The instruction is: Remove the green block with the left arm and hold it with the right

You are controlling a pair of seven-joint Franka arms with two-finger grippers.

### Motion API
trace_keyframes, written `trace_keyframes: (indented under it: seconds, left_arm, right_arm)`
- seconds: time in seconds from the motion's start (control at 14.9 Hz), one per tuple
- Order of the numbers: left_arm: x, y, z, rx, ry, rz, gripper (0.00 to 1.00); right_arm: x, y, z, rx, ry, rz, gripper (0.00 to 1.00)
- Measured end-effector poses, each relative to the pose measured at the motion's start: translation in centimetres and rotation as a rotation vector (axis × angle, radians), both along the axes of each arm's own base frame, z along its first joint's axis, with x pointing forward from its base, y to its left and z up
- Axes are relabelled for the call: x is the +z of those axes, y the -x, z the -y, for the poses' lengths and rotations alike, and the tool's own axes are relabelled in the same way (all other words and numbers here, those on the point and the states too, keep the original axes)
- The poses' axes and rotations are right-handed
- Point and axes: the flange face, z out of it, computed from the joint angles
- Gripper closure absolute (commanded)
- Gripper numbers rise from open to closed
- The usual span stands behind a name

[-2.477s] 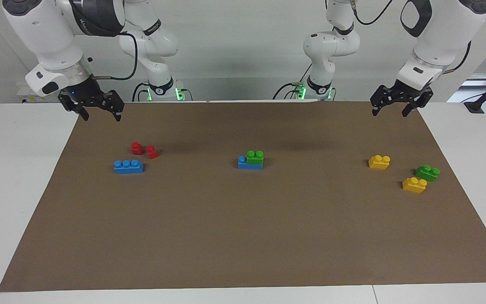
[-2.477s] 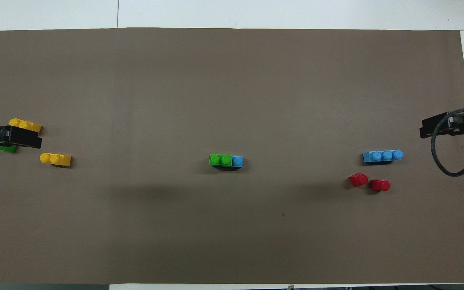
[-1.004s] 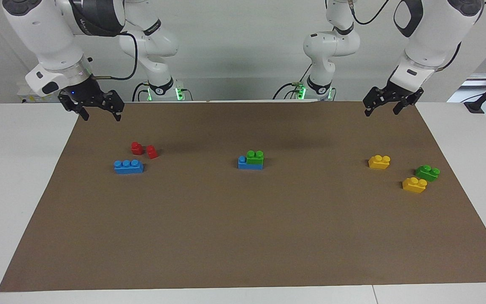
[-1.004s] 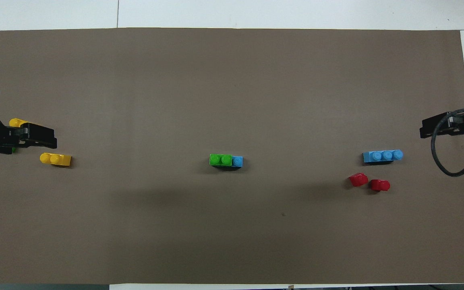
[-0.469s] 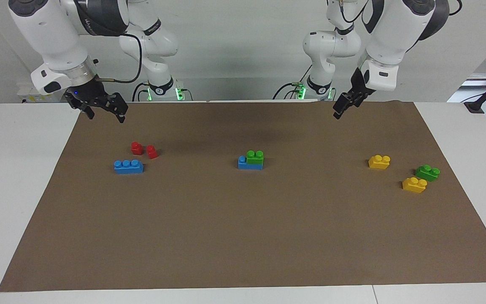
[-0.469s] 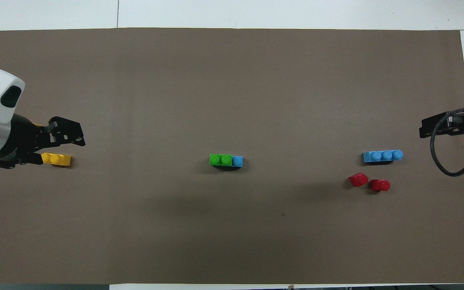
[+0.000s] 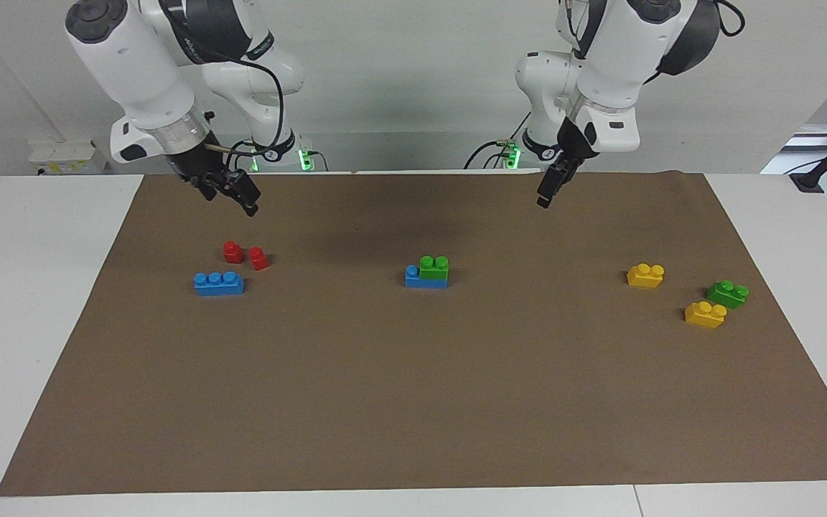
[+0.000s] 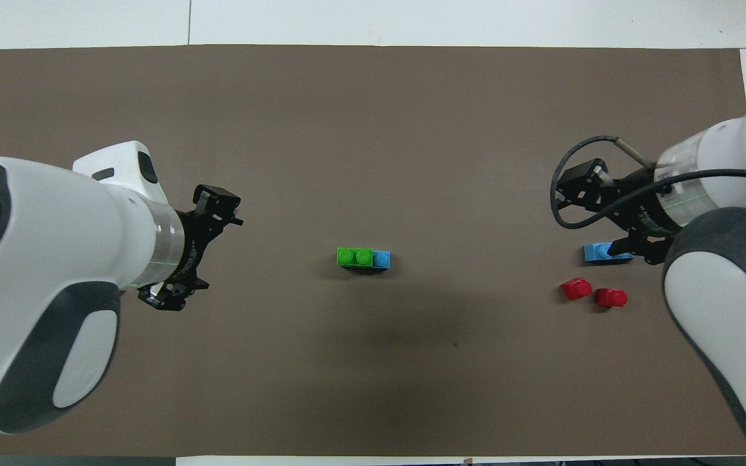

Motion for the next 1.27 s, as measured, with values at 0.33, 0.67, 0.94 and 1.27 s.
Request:
trace_keyframes:
  seconds: [0.33,0.67,0.94,1.27]
  left_arm:
    - [-4.2,1.8,5.7,0.212,0.018,-0.025,0.00]
    - [-10.2,1.2,10.2,0.346,0.011,-0.063,0.00]
    - [-13.0,1.0,11.8,0.425,-0.012,-0.060,0.00]
    - [-14.4,0.3,12.6,0.463,-0.019,-0.050,0.00]
  right_arm:
    - [-2.7,0.5,-3.2,-0.112,-0.061,-0.045,0.00]
    - [-5.0,1.1,-5.9,-0.165,-0.096,-0.056,0.00]
    - [-7.4,1.5,-7.7,-0.220,-0.097,-0.071,0.00]
    - [-10.1,1.3,-9.0,-0.350,-0.160,-0.122,0.00]
